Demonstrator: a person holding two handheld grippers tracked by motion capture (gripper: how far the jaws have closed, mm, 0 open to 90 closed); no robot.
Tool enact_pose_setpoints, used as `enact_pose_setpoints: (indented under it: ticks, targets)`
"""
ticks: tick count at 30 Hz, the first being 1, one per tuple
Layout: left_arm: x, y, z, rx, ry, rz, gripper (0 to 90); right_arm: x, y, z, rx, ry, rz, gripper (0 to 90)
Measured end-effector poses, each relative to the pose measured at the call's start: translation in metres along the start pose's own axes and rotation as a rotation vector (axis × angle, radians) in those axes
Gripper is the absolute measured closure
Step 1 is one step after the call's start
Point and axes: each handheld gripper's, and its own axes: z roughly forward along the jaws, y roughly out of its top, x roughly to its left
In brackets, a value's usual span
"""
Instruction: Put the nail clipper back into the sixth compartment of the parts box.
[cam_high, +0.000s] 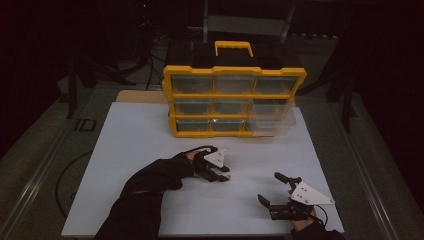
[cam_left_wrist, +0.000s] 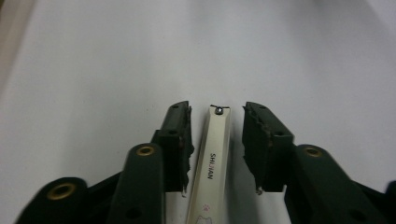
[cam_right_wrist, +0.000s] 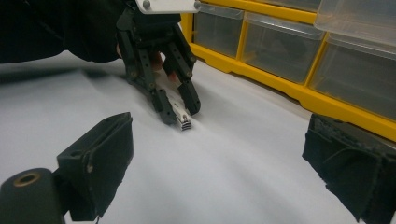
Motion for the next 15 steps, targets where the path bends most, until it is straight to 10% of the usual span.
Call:
enact_pose_setpoints:
  ticks: [15]
  targets:
    - [-0.0007, 0.0038, 0.0017, 0.031, -0.011, -0.092, 78.3, 0.0008, -0.0001, 0.0011, 0.008, 0.001, 0.000, 8.6]
